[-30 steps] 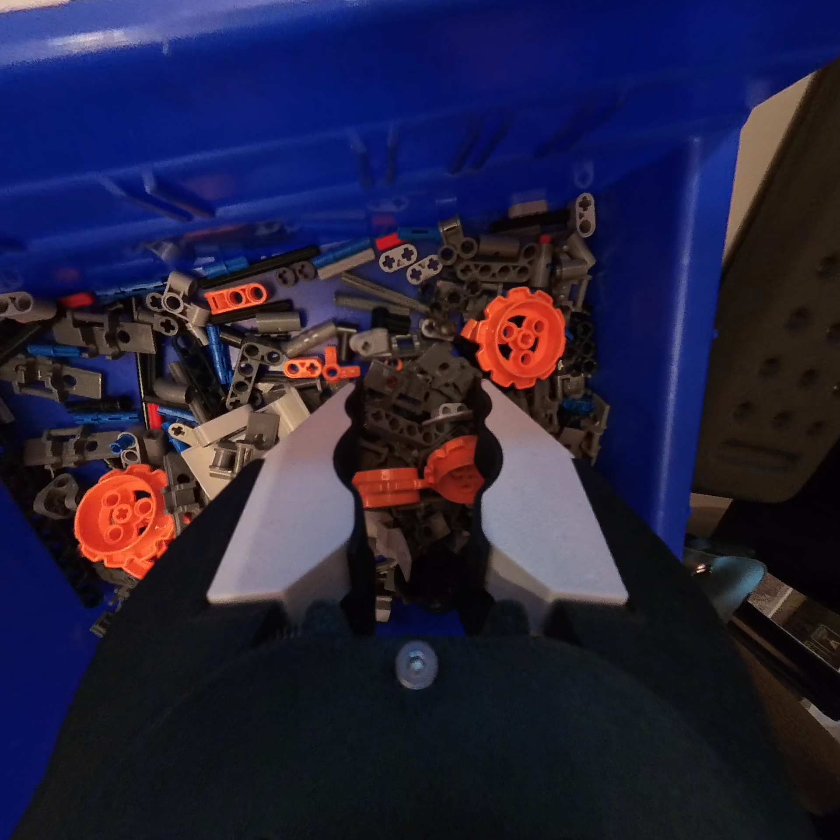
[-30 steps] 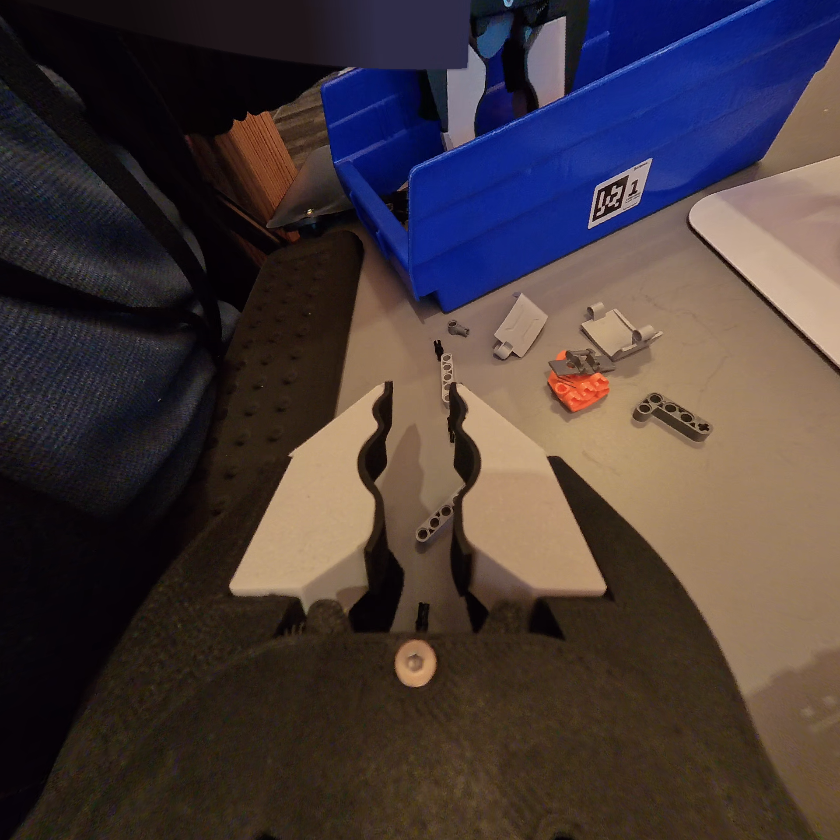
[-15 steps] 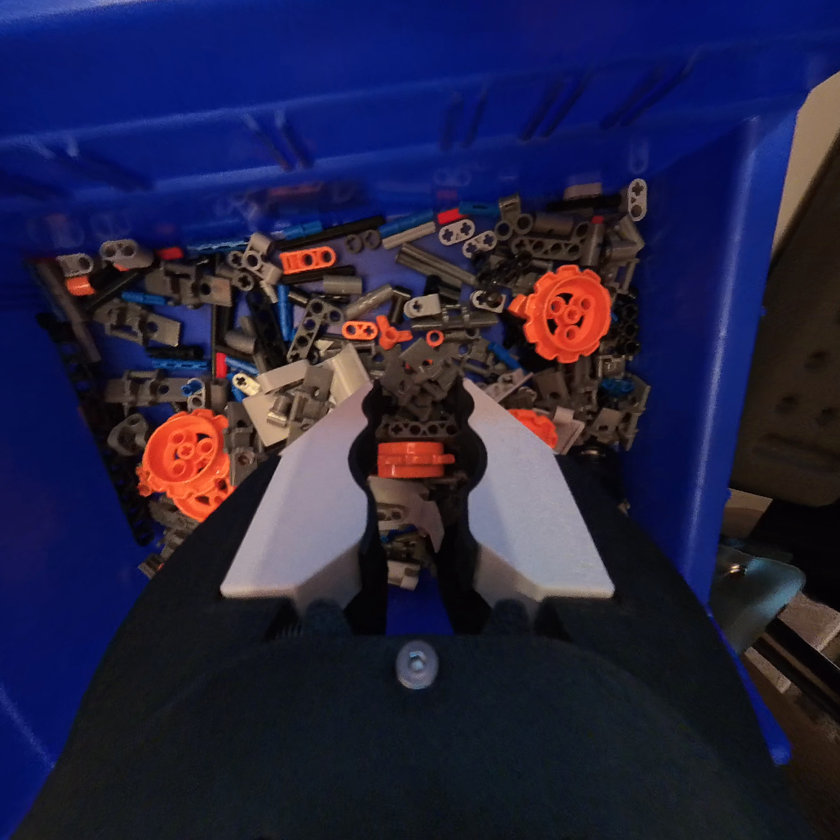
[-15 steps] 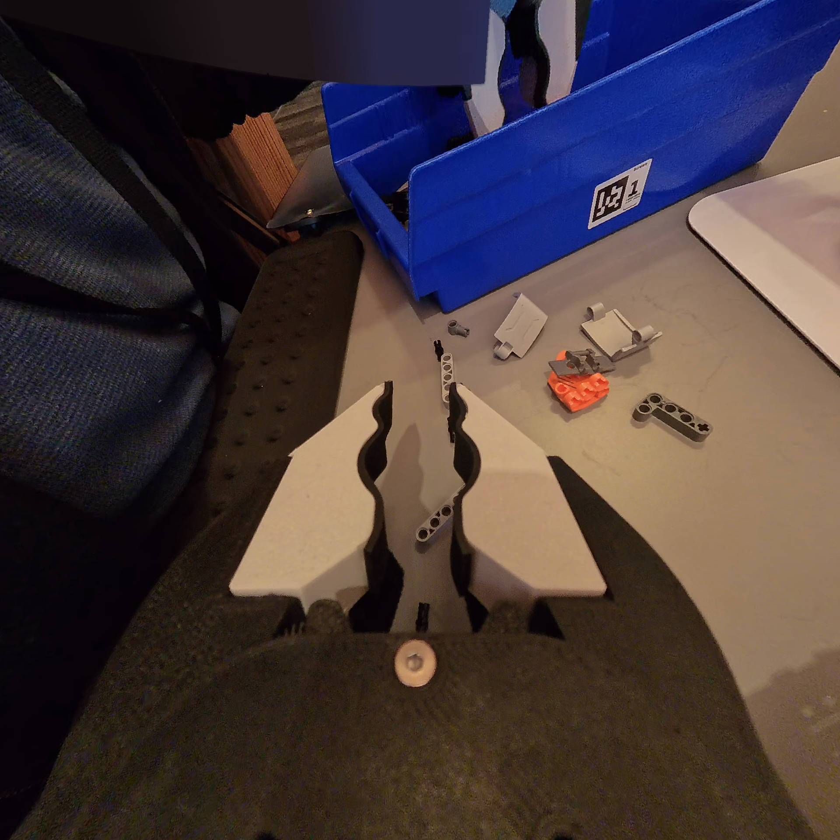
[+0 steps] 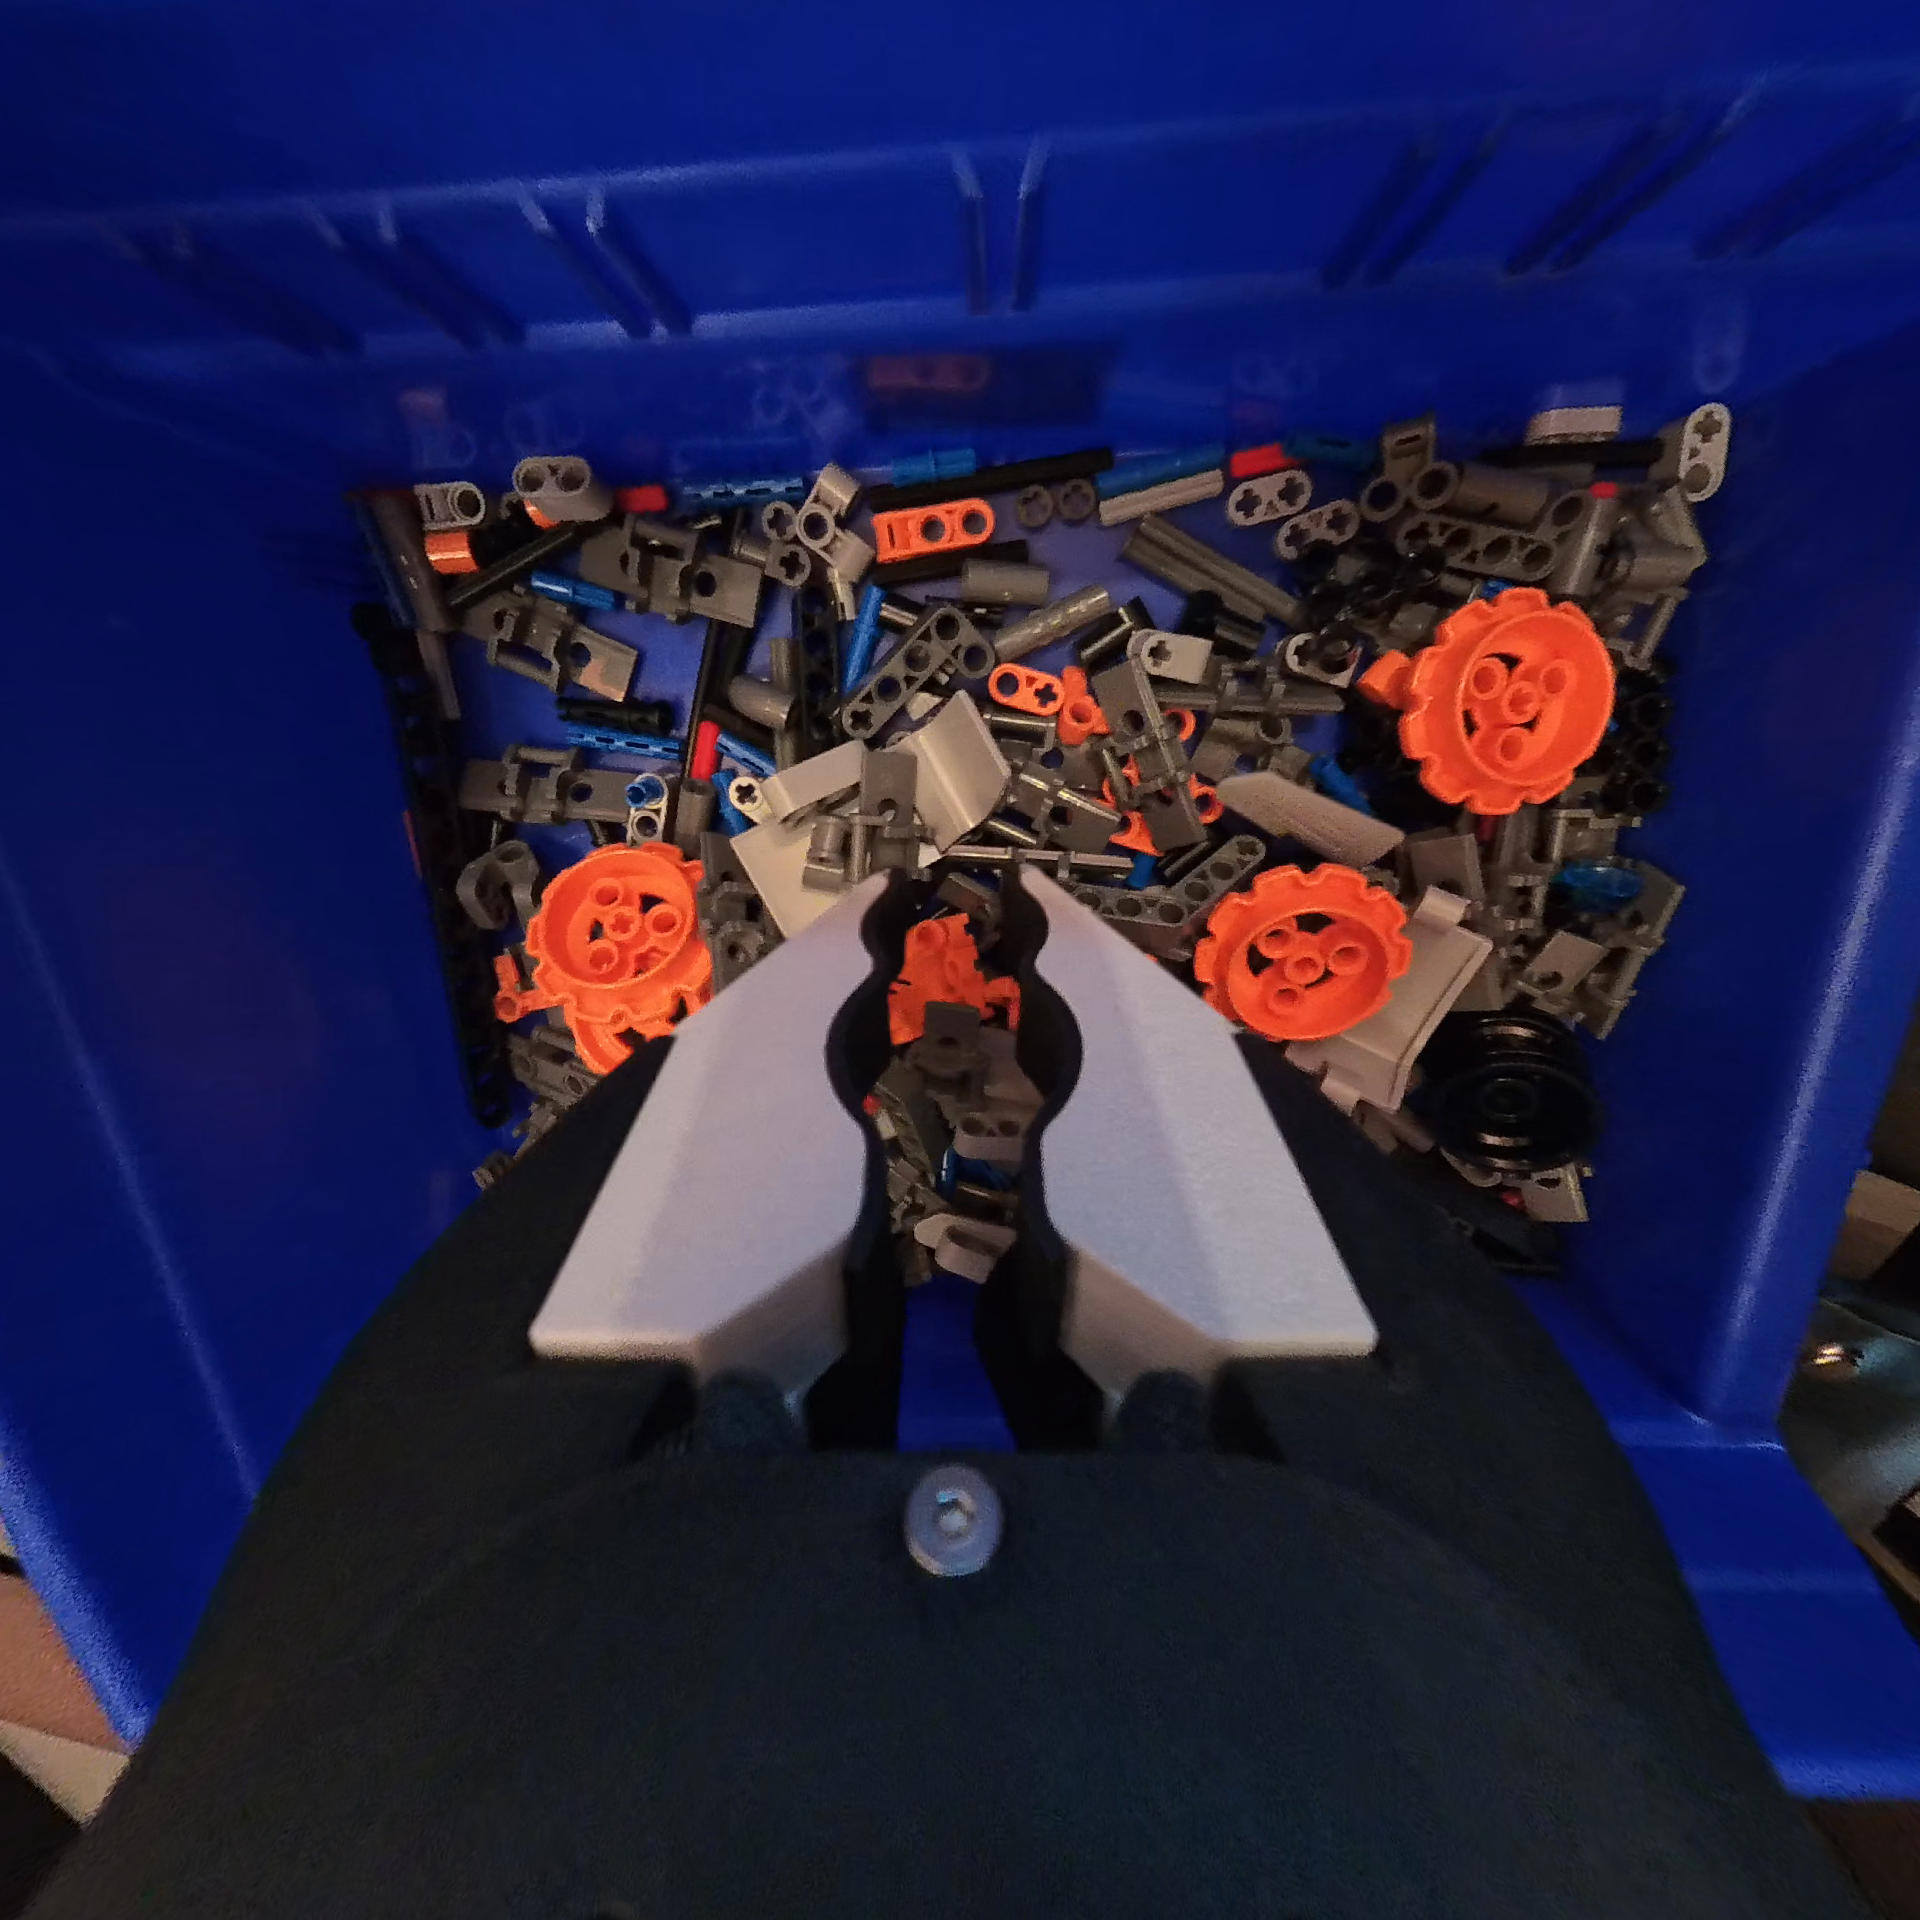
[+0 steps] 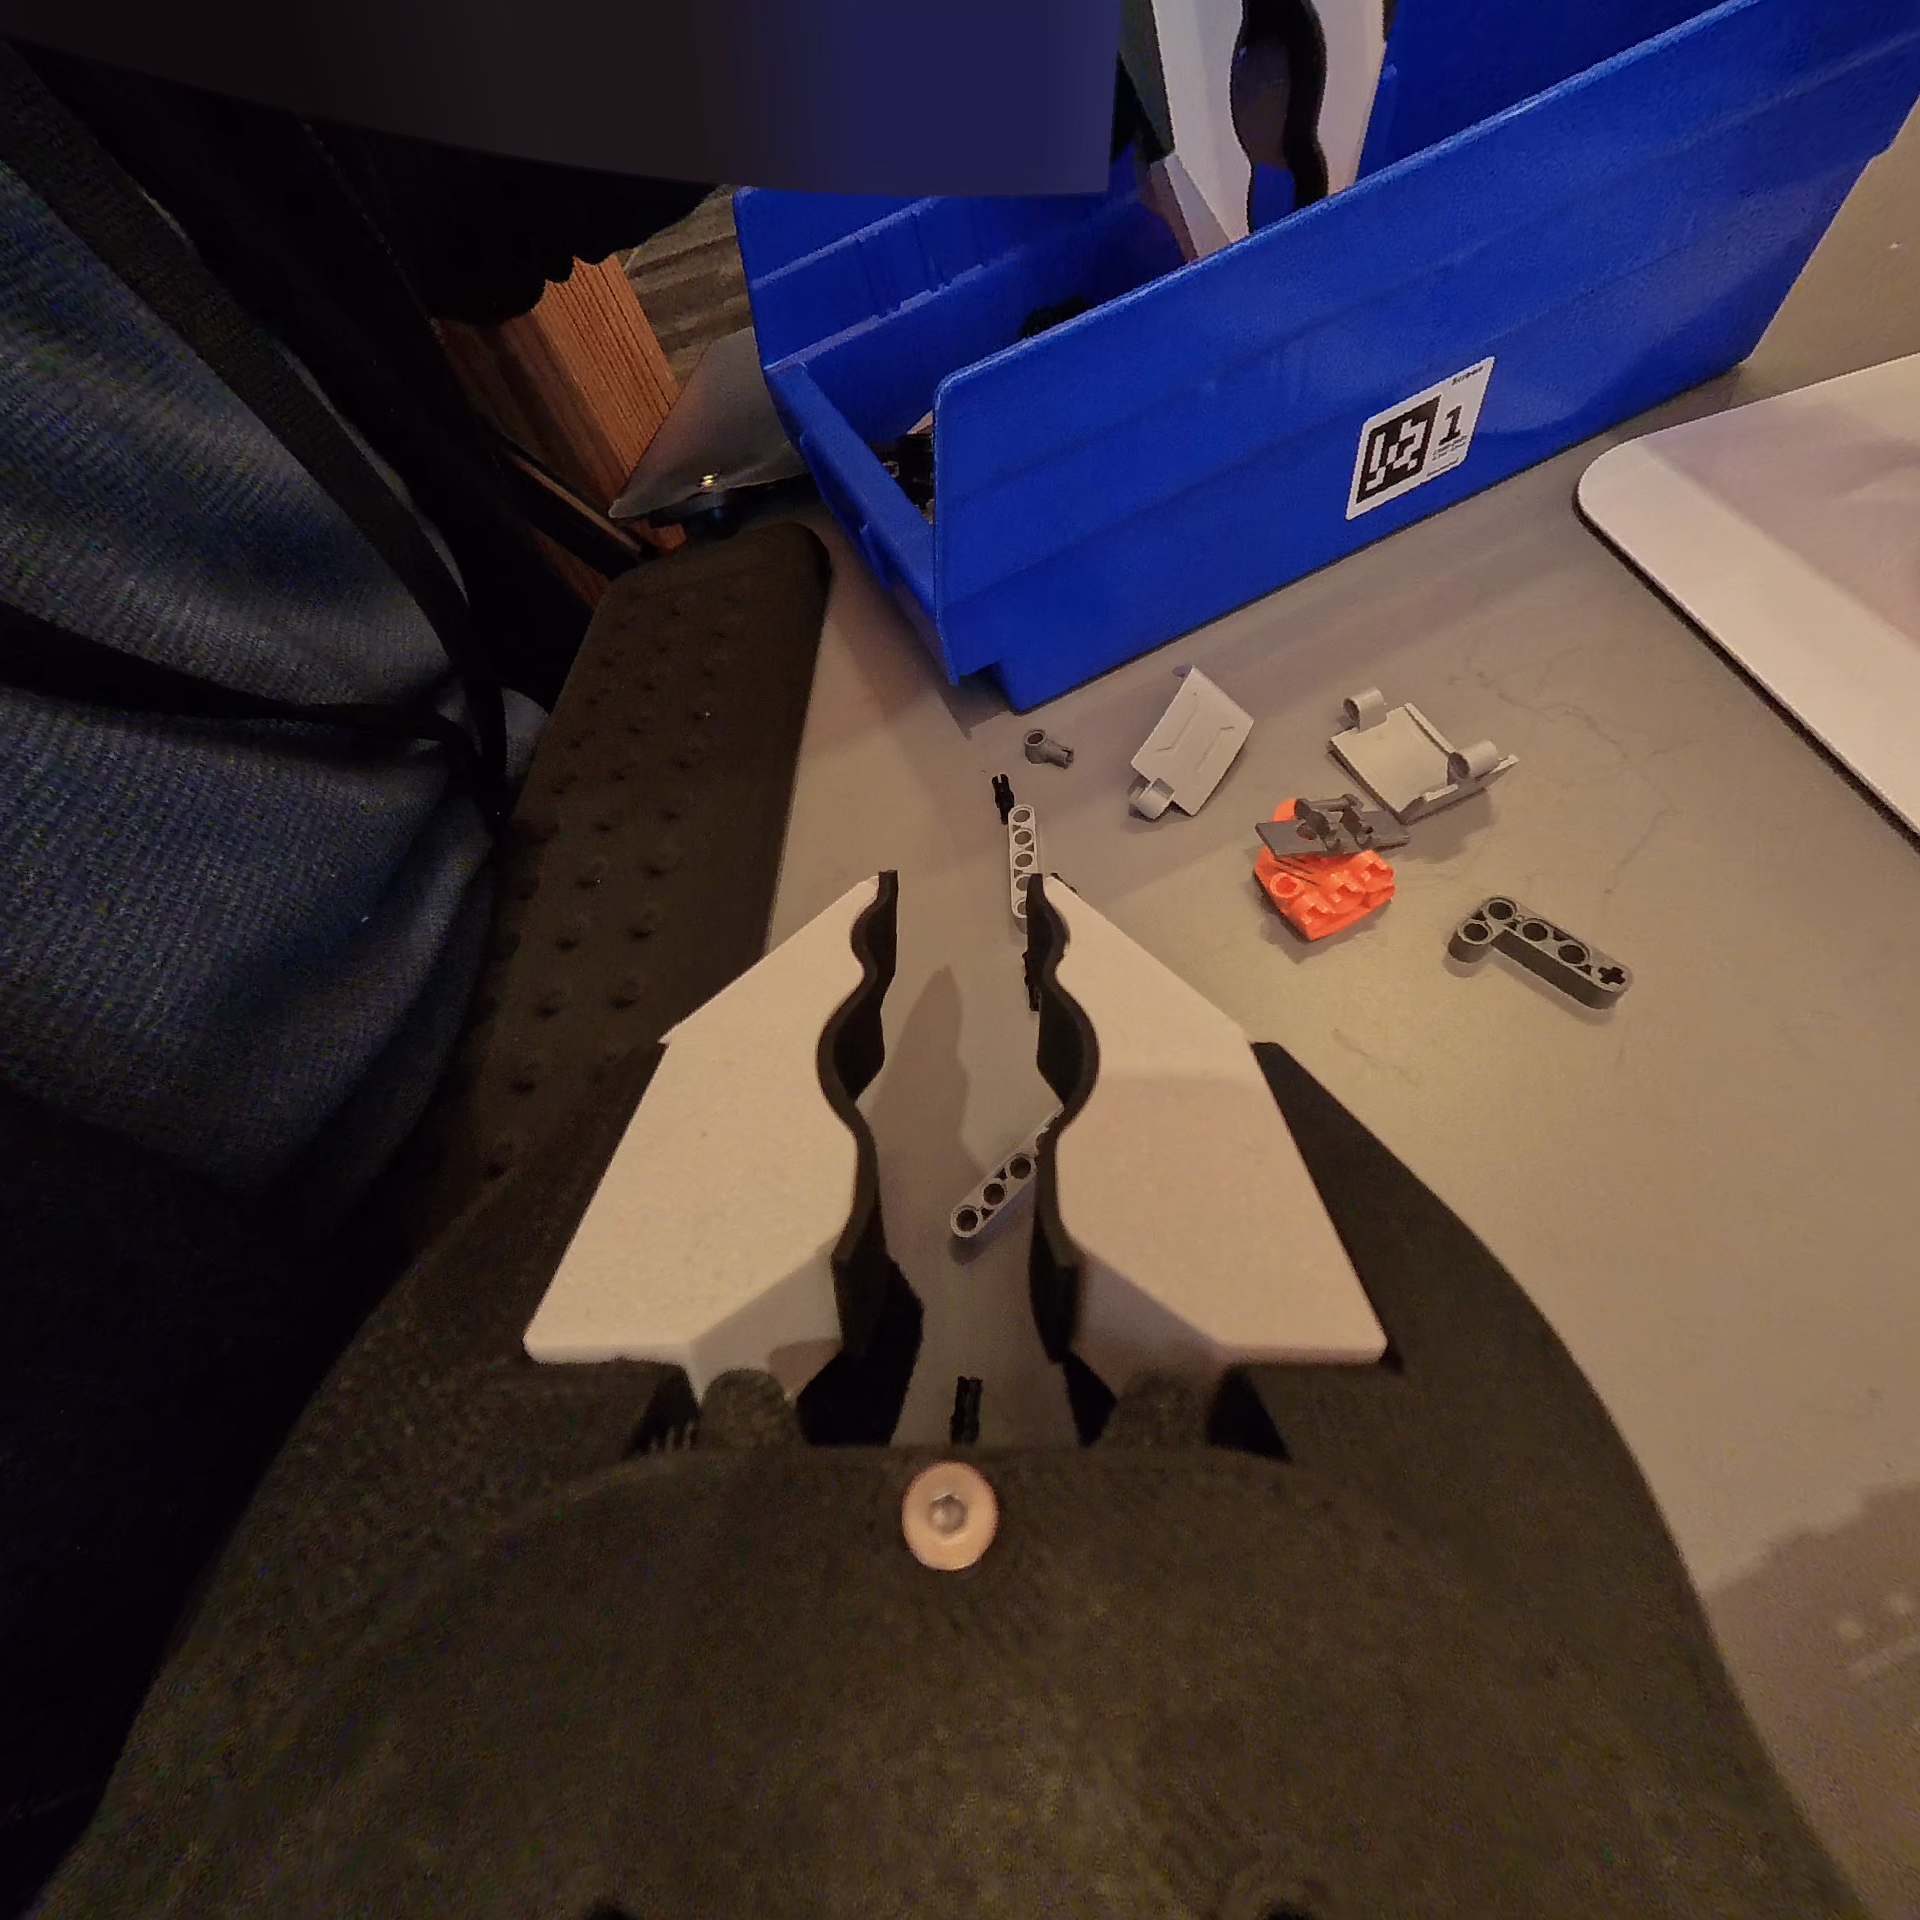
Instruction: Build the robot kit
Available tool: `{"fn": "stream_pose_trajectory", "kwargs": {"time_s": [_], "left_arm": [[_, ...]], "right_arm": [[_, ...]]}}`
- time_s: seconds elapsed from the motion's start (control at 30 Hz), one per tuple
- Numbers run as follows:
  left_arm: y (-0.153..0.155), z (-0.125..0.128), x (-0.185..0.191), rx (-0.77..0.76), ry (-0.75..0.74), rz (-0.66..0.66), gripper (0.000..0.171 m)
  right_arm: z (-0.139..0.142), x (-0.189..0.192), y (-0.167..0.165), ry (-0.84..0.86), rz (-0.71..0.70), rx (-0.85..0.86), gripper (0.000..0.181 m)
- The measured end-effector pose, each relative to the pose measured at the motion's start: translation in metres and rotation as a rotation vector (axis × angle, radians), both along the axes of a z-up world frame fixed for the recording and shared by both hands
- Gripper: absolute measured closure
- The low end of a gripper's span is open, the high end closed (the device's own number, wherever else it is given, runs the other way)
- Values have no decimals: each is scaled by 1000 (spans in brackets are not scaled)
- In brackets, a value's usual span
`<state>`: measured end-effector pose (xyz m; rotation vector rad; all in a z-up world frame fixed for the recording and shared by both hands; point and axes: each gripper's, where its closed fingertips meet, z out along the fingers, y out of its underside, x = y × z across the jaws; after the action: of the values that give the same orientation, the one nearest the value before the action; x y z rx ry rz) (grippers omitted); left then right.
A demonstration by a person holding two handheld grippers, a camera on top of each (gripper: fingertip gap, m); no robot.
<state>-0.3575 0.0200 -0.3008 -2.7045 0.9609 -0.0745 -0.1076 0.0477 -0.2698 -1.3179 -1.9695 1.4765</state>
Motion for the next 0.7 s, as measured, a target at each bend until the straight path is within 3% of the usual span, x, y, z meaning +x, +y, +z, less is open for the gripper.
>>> {"fn": "stream_pose_trajectory", "kwargs": {"time_s": [0.13,0.33,0.47,0.7], "left_arm": [[0,7,8,11,-16,-20,150],[-5,12,54,-1,-88,-130,137],[-12,-2,87,-72,-119,-194,128],[-11,-22,109,-141,-163,-134,123]], "right_arm": [[0,0,0,1,-1,1,159],[0,0,0,-1,0,2,159],[-1,0,0,-2,-1,4,159],[1,0,0,3,1,3,159]]}}
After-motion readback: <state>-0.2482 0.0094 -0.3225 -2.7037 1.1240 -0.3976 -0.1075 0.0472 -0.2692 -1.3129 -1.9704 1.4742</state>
